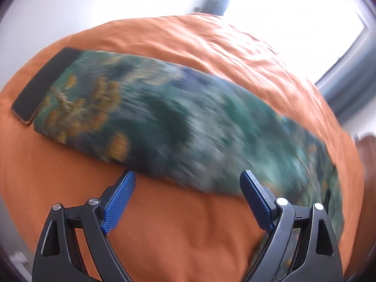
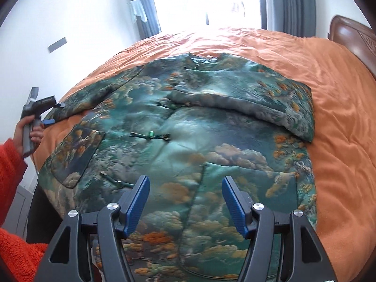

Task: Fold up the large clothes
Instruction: 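Lift a sleeve with the left gripper while the right gripper hovers over the jacket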

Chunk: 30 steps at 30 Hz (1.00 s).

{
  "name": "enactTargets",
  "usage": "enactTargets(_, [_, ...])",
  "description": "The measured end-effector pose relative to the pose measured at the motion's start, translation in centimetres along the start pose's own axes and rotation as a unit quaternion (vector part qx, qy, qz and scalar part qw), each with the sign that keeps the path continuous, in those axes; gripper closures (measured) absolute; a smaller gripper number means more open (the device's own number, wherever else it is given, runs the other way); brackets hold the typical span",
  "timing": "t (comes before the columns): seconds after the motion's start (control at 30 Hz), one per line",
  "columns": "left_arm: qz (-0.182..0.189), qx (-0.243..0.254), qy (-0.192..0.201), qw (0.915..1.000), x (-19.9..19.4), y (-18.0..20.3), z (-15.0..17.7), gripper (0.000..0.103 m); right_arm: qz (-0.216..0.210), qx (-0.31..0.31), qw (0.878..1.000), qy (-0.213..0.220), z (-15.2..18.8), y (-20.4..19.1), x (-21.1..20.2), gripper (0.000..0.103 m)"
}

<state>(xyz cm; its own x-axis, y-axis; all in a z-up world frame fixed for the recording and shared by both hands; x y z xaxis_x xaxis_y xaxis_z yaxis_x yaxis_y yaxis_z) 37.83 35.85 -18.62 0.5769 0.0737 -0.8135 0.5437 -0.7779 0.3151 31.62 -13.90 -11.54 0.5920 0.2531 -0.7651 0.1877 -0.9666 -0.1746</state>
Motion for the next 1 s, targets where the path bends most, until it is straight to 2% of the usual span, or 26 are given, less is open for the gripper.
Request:
enactTargets(0.1, [-0.014,-0.07,0.003,0.9974,2.1,-3.4,-1.6,0.012,-0.004,-0.017,1.0,0.001,-0.1,-1.3,-0.2,0.038])
enactTargets(0.17, [-0.02,-0.095,0.018,0.9951,2.7,-4.0,-2.2,0.013,-0.006,-0.021,1.0,-0.001,0.1,-1.9,-0.3,0.038])
enactTargets(0.2, [-0.028,-0.101,0.03,0.9941,2.8,-4.0,-2.5,0.02,-0.007,-0.02,1.0,-0.002,0.1,-2.1,-0.4,0.038])
enactTargets(0.23, [-0.043,-0.099,0.043,0.9932,2.8,-3.7,-2.8,0.047,-0.008,-0.017,1.0,-0.003,0.3,-2.1,-0.4,0.038])
enactTargets(0.3, [-0.076,-0.074,0.049,0.9932,2.6,-2.9,-3.3,0.091,-0.01,-0.009,1.0,-0.003,0.6,-2.1,-0.7,0.038])
enactTargets(0.37, [-0.11,-0.03,0.077,0.9904,1.2,-0.9,-3.9,0.093,-0.013,-0.001,1.0,-0.004,0.9,-1.9,-0.9,0.038])
enactTargets(0.43, [-0.132,0.046,0.117,0.9834,-0.9,2.6,-4.4,0.094,-0.014,0.006,1.0,-0.003,1.3,-1.7,-1.0,0.038])
enactTargets(0.47, [-0.14,0.094,0.139,0.9759,-2.2,5.1,-4.5,0.094,-0.015,0.008,1.0,-0.002,1.4,-1.5,-1.1,0.038])
enactTargets(0.57, [-0.136,0.242,0.203,0.9389,-6.1,14.2,-3.3,0.094,-0.023,0.019,1.0,0.001,1.8,-1.0,-1.2,0.038])
enactTargets(0.7, [-0.102,0.401,0.254,0.8741,-9.2,25.7,0.9,0.094,-0.024,0.039,0.999,0.006,2.0,-0.2,-1.3,0.038])
enactTargets(0.77, [-0.082,0.458,0.257,0.8473,-9.0,30.2,3.7,0.093,-0.025,0.048,0.998,0.012,2.1,0.2,-1.7,0.038])
enactTargets(0.83, [-0.066,0.503,0.246,0.826,-7.9,33.7,7.0,0.093,-0.024,0.053,0.998,0.018,2.2,0.6,-2.2,0.038])
enactTargets(0.93, [-0.061,0.558,0.218,0.7986,-3.9,37.1,11.0,0.093,-0.016,0.06,0.998,0.025,2.4,1.4,-3.0,0.038])
enactTargets(1.0, [-0.06,0.584,0.193,0.786,-2.0,37.9,14.2,0.093,-0.008,0.064,0.998,0.028,2.4,2.0,-3.4,0.038])
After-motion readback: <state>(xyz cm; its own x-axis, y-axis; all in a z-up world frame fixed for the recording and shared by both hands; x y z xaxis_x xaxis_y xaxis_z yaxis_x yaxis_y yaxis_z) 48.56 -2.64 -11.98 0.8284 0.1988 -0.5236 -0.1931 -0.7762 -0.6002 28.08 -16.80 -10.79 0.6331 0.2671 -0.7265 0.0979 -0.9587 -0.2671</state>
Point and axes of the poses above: each gripper's, at about its wrist camera, not at the fingertips, and x roughly the way its jaws point, y to its right, z to its underside, the point moved 3 cm from there along x, roughly the way its jaws point, and after that the axes turned 7 degrees about x, right-handed, at the moved point
